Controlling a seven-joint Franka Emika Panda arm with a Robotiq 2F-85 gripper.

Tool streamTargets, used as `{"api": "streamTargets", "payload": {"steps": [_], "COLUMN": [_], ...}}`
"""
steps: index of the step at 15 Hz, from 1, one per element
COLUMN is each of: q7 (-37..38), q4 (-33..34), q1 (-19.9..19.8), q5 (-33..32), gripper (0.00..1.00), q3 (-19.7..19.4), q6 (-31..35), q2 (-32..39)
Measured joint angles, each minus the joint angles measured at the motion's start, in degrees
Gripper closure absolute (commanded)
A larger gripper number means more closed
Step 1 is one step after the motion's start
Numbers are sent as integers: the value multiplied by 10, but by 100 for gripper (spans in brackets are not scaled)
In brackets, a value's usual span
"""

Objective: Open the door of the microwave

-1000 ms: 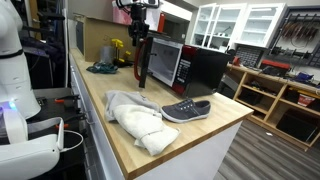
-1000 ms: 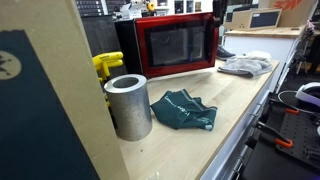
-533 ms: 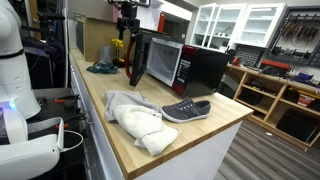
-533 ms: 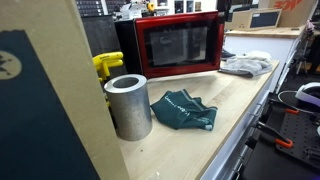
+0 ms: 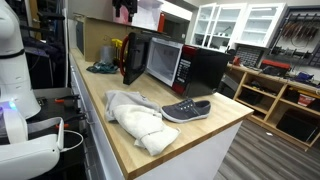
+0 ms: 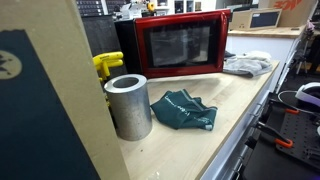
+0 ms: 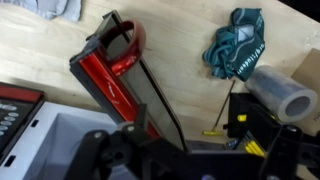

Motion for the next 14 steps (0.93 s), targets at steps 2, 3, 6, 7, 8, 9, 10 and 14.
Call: {"api": "streamTargets", "payload": {"steps": [2, 3, 6, 7, 8, 9, 10, 14], "q7": [0, 2, 44, 66, 87, 109, 134, 253], "q4": [32, 46, 74, 82, 89, 96, 103, 145], "q1": [3, 2, -16, -26, -35, -44, -51, -66], "q5": [15, 15, 14, 11, 8, 4, -3, -42], "gripper": [0, 0, 0, 0, 0, 0, 0, 0], "q3": [-5, -8, -13, -13, -13, -13, -12, 1], "q6": [1, 4, 41, 59, 80, 100, 121, 172], "q2": [-1, 3, 33, 51, 72, 96, 123, 241]}}
